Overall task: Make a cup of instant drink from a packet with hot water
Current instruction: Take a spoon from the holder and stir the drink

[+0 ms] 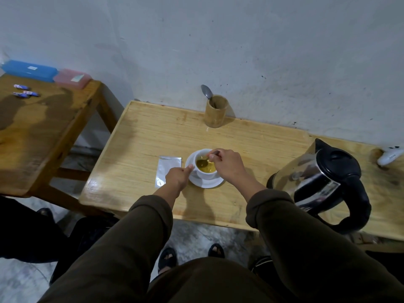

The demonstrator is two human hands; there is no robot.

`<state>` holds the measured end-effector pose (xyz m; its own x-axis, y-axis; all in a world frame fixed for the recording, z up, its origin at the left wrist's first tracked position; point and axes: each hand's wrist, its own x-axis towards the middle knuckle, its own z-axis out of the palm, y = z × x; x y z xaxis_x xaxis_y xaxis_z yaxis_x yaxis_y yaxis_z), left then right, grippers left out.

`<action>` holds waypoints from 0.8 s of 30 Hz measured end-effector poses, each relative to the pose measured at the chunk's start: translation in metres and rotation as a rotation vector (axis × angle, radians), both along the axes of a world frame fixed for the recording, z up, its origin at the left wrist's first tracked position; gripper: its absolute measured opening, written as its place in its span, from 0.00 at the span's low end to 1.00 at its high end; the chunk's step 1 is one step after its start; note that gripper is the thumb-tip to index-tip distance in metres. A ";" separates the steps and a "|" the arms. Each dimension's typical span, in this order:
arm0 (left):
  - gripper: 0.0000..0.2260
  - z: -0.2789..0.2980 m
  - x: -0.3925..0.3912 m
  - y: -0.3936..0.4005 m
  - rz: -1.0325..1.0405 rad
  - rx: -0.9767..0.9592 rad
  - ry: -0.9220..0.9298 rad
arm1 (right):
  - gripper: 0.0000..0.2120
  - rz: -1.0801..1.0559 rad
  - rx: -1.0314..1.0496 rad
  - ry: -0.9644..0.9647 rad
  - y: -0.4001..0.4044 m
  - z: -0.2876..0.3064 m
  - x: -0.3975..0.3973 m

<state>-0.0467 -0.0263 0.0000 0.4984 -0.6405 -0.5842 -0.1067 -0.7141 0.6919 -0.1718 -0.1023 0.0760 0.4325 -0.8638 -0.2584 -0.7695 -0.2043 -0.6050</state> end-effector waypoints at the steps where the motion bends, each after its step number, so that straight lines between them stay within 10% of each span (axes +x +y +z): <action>1: 0.25 0.000 -0.001 0.001 0.007 -0.008 0.010 | 0.13 -0.002 0.002 0.002 0.000 0.000 0.000; 24: 0.24 0.008 -0.009 0.002 0.007 0.026 -0.032 | 0.16 -0.070 -0.089 0.065 -0.009 -0.007 -0.007</action>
<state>-0.0554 -0.0239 0.0082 0.5220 -0.6213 -0.5844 -0.1232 -0.7328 0.6692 -0.1791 -0.1118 0.0685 0.3547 -0.9122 -0.2052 -0.8210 -0.1989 -0.5351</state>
